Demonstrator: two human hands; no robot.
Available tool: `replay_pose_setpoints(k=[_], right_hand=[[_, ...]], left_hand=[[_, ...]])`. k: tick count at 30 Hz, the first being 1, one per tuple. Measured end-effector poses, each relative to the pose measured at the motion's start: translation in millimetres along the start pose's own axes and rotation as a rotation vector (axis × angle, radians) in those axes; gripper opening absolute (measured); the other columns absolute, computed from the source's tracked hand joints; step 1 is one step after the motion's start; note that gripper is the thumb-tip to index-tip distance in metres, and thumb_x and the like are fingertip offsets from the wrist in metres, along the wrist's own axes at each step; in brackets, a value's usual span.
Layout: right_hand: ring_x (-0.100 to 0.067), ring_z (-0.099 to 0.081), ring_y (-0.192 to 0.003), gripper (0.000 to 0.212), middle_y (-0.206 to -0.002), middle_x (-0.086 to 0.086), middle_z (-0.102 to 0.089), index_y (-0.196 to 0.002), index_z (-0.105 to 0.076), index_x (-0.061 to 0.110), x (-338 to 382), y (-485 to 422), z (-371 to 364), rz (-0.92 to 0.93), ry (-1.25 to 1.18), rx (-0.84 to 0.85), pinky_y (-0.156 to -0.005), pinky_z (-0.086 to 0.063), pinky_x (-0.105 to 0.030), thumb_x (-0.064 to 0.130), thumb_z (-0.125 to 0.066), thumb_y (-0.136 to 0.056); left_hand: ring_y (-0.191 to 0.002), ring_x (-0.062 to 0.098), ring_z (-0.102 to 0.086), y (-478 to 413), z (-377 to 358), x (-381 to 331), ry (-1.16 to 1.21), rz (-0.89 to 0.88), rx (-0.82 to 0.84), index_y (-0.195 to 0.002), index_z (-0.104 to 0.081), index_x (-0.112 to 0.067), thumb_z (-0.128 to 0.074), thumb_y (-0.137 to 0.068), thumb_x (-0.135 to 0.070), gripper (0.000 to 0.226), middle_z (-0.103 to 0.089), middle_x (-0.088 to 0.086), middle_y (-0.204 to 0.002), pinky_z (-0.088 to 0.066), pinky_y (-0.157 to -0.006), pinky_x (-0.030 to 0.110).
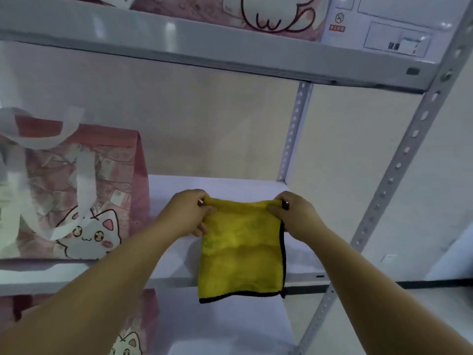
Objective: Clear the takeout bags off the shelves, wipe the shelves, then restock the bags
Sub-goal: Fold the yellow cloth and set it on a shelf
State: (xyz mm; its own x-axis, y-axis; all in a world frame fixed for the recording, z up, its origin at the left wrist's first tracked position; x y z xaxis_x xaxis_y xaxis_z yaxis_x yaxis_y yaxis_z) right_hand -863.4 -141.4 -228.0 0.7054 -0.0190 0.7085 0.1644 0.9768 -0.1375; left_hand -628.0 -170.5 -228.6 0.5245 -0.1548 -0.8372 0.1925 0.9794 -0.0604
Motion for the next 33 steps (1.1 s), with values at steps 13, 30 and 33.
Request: replay_pose_setpoints(k=[13, 30, 33], right_hand=[[-0.021, -0.067, -0.063, 0.004, -0.087, -0.006, -0.064, -0.093, -0.058, 0.022, -16, -31, 5, -0.027, -0.148, -0.053, -0.053, -0.054, -0.032, 0.018, -0.059, -0.090], [-0.024, -0.058, -0.090, 0.041, -0.099, 0.003, -0.069, -0.088, -0.073, 0.019, -45, 8, -18, 0.483, 0.363, 0.062, -0.079, -0.049, -0.035, -0.013, -0.051, -0.071], [-0.014, -0.055, -0.095, 0.027, -0.099, 0.009, -0.066, -0.089, -0.072, 0.023, -39, 9, -13, 0.334, 0.259, 0.145, -0.085, -0.045, -0.029, 0.006, -0.053, -0.080]], left_hand=[[-0.087, 0.028, -0.062, -50, -16, 6, -0.131, -0.055, -0.047, -0.088, -0.058, -0.018, -0.055, -0.090, -0.017, 0.004, -0.061, 0.004, -0.095, -0.054, -0.081, 0.048], [-0.113, 0.014, -0.052, -11, -29, 42, -0.480, -0.356, 0.124, -0.109, -0.069, -0.010, -0.045, -0.082, 0.000, 0.037, -0.057, -0.003, -0.121, -0.034, -0.095, 0.016], [-0.112, 0.011, -0.050, -13, -29, 38, -0.556, -0.340, 0.170, -0.109, -0.068, -0.018, -0.044, -0.077, -0.027, 0.041, -0.055, -0.009, -0.120, -0.038, -0.098, 0.022]])
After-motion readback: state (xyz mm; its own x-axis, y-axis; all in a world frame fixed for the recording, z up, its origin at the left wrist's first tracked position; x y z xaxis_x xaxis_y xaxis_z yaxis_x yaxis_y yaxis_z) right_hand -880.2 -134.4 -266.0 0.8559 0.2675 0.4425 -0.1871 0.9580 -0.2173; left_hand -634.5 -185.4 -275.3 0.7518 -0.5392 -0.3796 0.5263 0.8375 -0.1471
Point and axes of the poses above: each hand's wrist, its own y-axis away from the middle knuckle, its own z-axis out of the back of the hand, x = y × z, the point moved 4 cm from there along -y, towards the middle knuckle
